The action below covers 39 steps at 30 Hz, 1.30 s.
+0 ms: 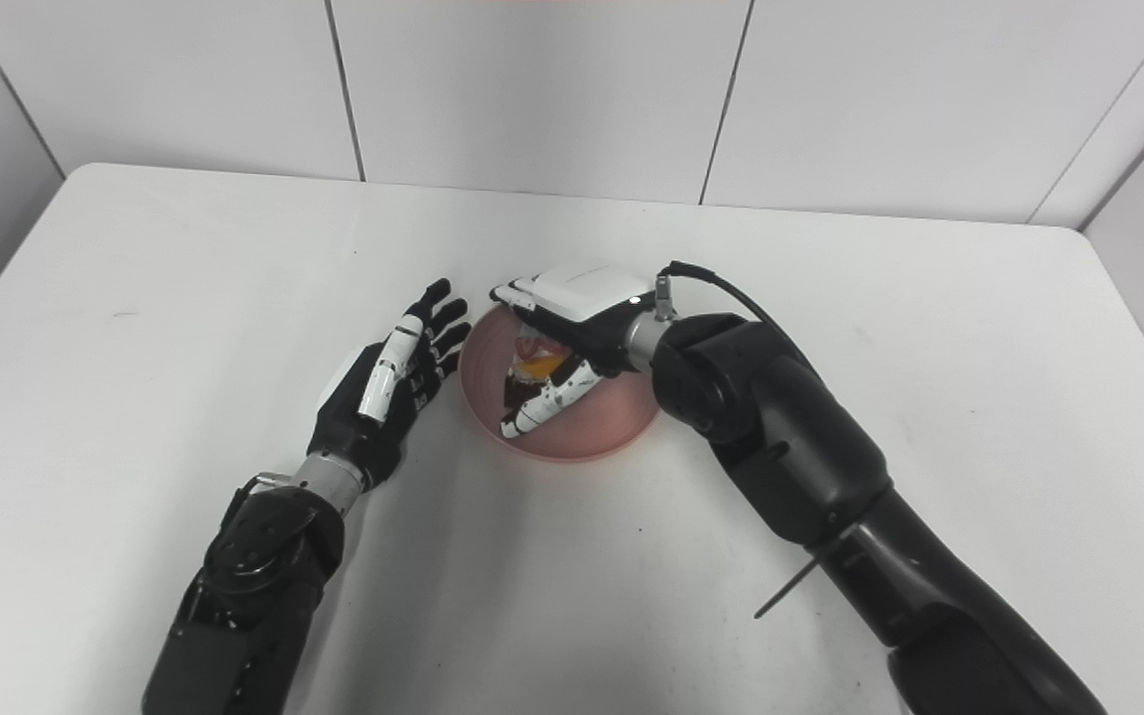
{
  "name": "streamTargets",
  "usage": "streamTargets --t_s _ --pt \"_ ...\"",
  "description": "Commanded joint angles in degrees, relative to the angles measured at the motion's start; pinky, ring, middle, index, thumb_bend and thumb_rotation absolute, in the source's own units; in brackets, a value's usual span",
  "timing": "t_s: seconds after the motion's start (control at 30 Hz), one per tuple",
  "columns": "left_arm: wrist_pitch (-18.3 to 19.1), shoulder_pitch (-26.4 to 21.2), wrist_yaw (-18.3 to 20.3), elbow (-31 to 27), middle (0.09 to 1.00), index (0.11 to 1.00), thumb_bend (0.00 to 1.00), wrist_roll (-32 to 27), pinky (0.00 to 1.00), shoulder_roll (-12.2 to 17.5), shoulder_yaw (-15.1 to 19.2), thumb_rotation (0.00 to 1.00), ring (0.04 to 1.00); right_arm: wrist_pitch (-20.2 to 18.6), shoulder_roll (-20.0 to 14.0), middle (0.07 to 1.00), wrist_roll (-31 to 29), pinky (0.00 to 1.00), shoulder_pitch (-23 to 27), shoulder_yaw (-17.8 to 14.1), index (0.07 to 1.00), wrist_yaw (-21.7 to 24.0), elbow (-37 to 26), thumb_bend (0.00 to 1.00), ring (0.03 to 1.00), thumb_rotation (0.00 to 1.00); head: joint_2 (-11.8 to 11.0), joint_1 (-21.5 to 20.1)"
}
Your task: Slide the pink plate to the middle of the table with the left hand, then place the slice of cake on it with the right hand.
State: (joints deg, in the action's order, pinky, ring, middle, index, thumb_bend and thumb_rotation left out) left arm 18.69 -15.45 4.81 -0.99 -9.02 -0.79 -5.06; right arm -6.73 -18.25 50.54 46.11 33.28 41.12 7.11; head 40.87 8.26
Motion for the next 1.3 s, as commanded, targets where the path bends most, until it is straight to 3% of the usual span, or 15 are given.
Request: streamTargets --t_s 0.0,0.27,0.5,0.63,0.7,0.8,0.87,0.93,1.0,1.03,1.17,1.2,1.27 --pt "4.2 1.5 0.5 0.7 0.969 0.961 0.37 0.0 0.94 0.1 -0.2 1.0 0.957 -0.2 -0.3 1.0 -0.1 0.96 1.4 -0.9 1.0 0.1 -2.5 1.0 1.0 0.73 0.1 -0.2" --pt "3.9 1.6 1.1 0.8 0.971 0.964 0.36 -0.4 0.93 0.3 0.3 1.0 0.96 -1.6 -0.4 1.0 0.1 0.96 1.6 -2.0 1.0 2.8 -5.9 1.0 1.0 0.71 -0.2 -0.7" --pt "3.2 1.7 1.5 1.1 0.969 0.955 0.36 -0.2 0.92 0.8 0.3 1.0 0.96 -4.0 -1.1 1.0 -1.7 0.96 1.4 -4.6 1.0 7.2 -12.4 1.0 1.0 0.7 -0.8 -1.2" --pt "2.9 1.8 1.2 1.1 0.967 0.939 0.36 -0.1 0.91 0.8 0.6 1.0 0.956 -7.5 -0.6 1.0 -6.6 0.93 1.4 -8.6 1.0 9.5 -17.0 1.0 1.0 0.71 -1.5 -1.8" --pt "2.2 1.8 1.2 1.6 0.956 0.933 0.36 0.0 0.9 0.9 0.7 1.0 0.943 -8.6 -0.5 1.0 -8.9 0.86 1.2 -10.4 1.0 9.5 -18.3 1.0 0.991 0.76 -1.9 -2.2" --pt "-0.5 2.0 0.9 2.6 0.947 0.94 0.36 1.1 0.91 1.1 0.6 1.0 0.933 -5.8 0.1 0.985 -14.0 0.77 -1.3 -15.9 1.0 2.6 -19.4 0.97 0.939 0.79 -2.8 -2.6" --pt "-4.8 2.5 0.4 3.6 0.951 0.946 0.35 2.4 0.91 1.0 0.4 1.0 0.938 -0.9 1.0 0.991 -18.0 0.68 -4.8 -20.6 1.0 -5.5 -17.9 0.93 0.891 0.82 -3.6 -2.9" --pt "-8.6 3.0 0.1 4.6 0.953 0.956 0.37 3.2 0.92 1.0 0.5 1.0 0.941 3.7 1.7 0.998 -20.1 0.74 -8.3 -23.8 1.0 -12.4 -16.1 0.89 0.928 0.89 -4.3 -3.3" --pt "-11.2 3.4 -0.1 5.3 0.955 0.959 0.39 3.8 0.92 1.0 0.7 1.0 0.942 5.9 2.7 1.0 -21.8 0.86 -11.3 -26.2 1.0 -17.3 -14.6 0.82 0.987 0.94 -4.8 -3.5" --pt "-13.1 3.9 -1.2 5.3 0.956 0.959 0.39 5.5 0.92 0.7 0.6 1.0 0.943 7.7 3.8 1.0 -23.3 0.87 -14.1 -28.1 1.0 -21.3 -12.5 0.82 0.989 0.94 -5.3 -3.8" --pt "-17.8 5.6 -4.1 5.0 0.994 0.994 0.42 11.0 0.97 0.6 0.1 1.0 0.987 8.6 7.9 1.0 -27.0 0.97 -24.0 -32.5 1.0 -29.9 -9.8 0.93 1.0 1.0 -6.5 -4.5" --pt "-18.7 6.0 -4.3 4.9 0.999 0.999 0.41 11.7 0.99 0.6 0.0 1.0 0.997 9.1 8.6 1.0 -27.6 0.99 -25.8 -32.9 1.0 -31.3 -9.7 0.87 1.0 1.0 -6.5 -4.5" --pt "-20.0 6.9 -4.5 4.4 1.0 1.0 0.4 12.3 1.0 0.4 0.2 1.0 0.999 14.1 10.3 1.0 -31.0 1.0 -29.3 -34.1 1.0 -35.2 -7.4 0.79 1.0 1.0 -6.9 -4.9"
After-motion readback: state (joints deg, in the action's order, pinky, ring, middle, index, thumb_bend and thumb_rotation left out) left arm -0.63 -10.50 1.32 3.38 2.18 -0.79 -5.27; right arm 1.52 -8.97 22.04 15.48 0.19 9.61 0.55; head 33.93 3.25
